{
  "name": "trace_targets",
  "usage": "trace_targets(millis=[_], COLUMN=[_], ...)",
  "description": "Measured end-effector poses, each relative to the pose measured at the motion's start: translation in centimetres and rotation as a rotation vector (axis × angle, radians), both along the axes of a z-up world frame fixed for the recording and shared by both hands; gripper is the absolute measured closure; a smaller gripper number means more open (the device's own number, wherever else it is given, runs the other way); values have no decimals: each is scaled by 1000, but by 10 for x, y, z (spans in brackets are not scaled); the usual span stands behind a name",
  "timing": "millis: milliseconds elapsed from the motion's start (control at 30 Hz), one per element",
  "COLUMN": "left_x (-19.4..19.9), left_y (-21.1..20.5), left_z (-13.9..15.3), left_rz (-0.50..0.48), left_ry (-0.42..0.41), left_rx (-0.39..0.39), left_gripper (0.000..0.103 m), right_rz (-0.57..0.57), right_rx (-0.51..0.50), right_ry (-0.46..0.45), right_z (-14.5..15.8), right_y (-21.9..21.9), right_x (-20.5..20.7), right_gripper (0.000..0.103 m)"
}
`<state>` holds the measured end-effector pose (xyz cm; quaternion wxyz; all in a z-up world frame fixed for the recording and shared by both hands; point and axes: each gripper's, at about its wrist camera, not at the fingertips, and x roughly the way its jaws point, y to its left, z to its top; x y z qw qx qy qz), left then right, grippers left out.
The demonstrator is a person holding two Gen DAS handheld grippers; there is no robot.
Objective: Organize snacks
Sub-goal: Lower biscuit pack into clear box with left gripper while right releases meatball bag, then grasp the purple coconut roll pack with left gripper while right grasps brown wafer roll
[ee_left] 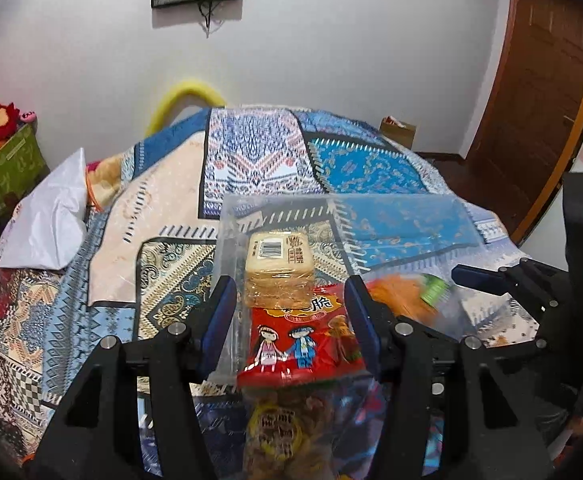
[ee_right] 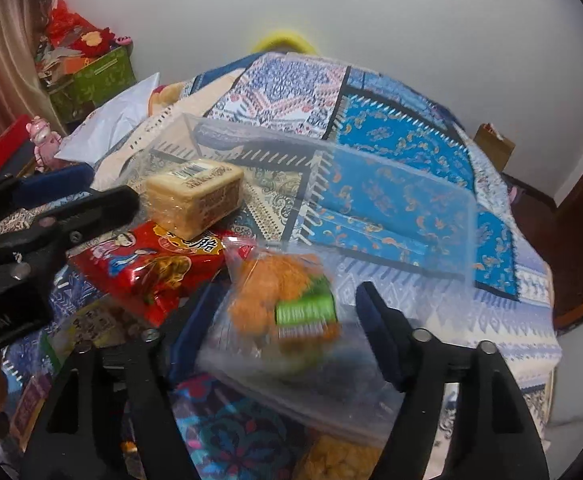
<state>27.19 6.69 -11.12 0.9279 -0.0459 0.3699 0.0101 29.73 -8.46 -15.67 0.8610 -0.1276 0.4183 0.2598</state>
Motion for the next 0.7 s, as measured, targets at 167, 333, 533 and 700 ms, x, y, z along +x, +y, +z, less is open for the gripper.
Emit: trace_targets(millis=[167,333,533,700], left_x=[-26,-59,-100,-135], left_y=[0,-2,1,5], left_z=[22,34,36,31], left_rz=[-4,-8,-5,-3], left_ry=[-36,-48,-36,-14], left_rx=[3,10,8,20], left_gripper=[47,47,47,47], right_rz=[-20,-29,-61,-85], right_rx=[34,94,165,161], right_ry=[-32,-60,-28,-70], right_z=[20,39,46,47], right_y=[-13,-27,-46,-56], right_x=[-19,-41,-61,-87], right_gripper=[15,1,0,0])
